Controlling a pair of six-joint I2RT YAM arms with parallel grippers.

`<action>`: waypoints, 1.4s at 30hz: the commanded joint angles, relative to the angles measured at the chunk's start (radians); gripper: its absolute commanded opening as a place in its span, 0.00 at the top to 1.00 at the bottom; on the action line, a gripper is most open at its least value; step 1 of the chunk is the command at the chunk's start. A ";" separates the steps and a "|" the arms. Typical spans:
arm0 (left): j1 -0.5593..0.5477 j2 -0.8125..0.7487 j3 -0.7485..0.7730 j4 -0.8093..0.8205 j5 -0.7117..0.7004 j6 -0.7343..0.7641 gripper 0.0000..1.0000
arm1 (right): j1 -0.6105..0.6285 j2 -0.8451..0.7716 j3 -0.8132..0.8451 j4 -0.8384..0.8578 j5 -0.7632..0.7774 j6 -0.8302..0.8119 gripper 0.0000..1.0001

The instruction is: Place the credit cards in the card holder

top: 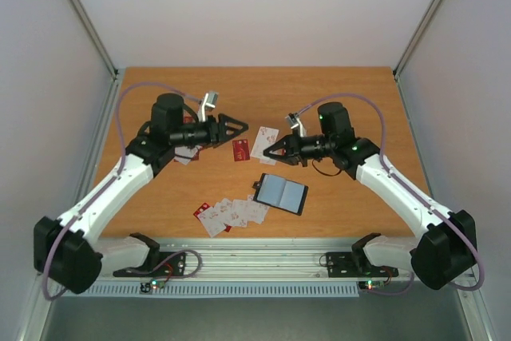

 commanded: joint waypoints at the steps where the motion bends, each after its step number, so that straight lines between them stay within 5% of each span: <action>1: 0.035 0.097 -0.004 0.515 0.232 -0.265 0.39 | -0.033 -0.015 0.058 0.014 -0.162 -0.006 0.99; 9: 0.035 0.215 0.050 0.618 0.291 -0.367 0.44 | -0.042 0.016 0.112 0.070 -0.210 0.020 0.99; 23: 0.032 0.281 0.007 1.004 0.384 -0.633 0.83 | -0.043 0.068 0.154 0.100 -0.243 0.020 0.99; 32: 0.024 0.296 0.010 1.005 0.378 -0.657 1.00 | -0.043 0.075 0.179 0.082 -0.231 0.005 0.99; 34: 0.024 0.290 0.006 0.979 0.356 -0.656 1.00 | -0.044 0.075 0.194 0.035 -0.212 -0.016 0.88; 38: 0.024 0.268 -0.022 0.957 0.276 -0.658 1.00 | -0.050 0.066 0.198 -0.004 -0.154 -0.027 0.46; 42: 0.024 0.238 -0.037 0.949 0.234 -0.671 1.00 | -0.057 0.052 0.175 0.036 -0.102 0.023 0.45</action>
